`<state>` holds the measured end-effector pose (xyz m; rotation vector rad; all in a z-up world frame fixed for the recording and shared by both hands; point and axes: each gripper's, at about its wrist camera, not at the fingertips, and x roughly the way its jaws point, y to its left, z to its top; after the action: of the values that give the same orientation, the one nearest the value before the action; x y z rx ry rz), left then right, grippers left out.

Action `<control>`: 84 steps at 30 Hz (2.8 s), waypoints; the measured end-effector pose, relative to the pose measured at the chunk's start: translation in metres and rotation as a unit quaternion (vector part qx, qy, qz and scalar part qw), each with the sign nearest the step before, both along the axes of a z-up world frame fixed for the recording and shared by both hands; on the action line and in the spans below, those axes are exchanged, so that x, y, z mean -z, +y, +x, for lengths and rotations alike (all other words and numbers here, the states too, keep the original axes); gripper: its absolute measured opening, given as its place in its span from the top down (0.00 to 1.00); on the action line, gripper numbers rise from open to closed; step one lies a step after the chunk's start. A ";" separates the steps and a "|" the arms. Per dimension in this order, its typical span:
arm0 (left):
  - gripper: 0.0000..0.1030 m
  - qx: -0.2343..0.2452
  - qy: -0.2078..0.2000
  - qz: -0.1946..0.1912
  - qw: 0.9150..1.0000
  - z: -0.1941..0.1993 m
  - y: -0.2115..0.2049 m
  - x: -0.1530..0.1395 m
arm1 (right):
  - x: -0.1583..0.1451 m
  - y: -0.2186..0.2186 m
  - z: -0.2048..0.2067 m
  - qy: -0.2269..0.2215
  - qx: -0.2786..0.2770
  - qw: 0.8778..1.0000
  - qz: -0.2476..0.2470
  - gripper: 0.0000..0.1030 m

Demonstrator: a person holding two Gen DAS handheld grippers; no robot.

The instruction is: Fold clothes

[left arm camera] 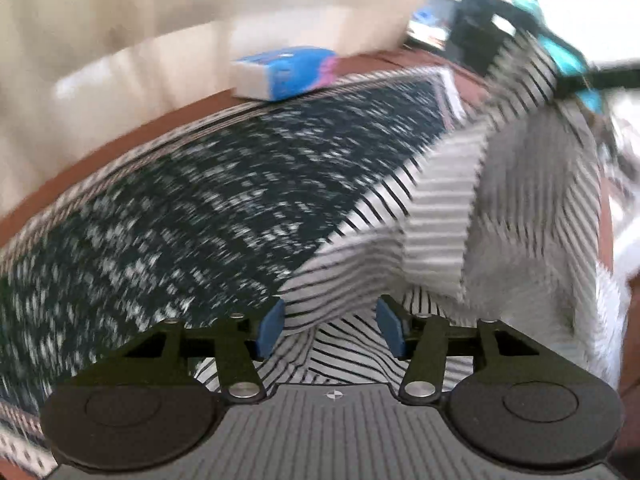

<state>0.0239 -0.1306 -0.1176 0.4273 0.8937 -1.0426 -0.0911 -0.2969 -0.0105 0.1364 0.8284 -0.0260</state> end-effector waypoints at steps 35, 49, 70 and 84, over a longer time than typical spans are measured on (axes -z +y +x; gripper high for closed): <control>1.00 -0.069 -0.078 -0.122 0.987 -0.101 0.018 -0.142 | -0.064 -0.071 -0.117 -0.085 -0.039 0.995 0.034 0.98; 1.00 -0.257 -0.166 -0.189 0.933 -0.168 0.046 -0.233 | -0.136 -0.088 -0.097 -0.189 -0.205 0.960 0.034 0.98; 0.52 -0.284 -0.012 -0.009 0.959 0.056 0.013 -0.020 | 0.087 -0.033 0.099 0.010 -0.089 0.995 -0.046 0.64; 0.51 -0.266 0.007 0.001 0.964 0.070 -0.011 0.007 | 0.147 0.049 0.125 0.056 -0.137 0.984 -0.095 0.76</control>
<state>0.0943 -0.1412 -0.1242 0.1627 0.9528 -0.5505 0.0336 -0.2475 -0.1573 -0.1617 0.9458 0.1476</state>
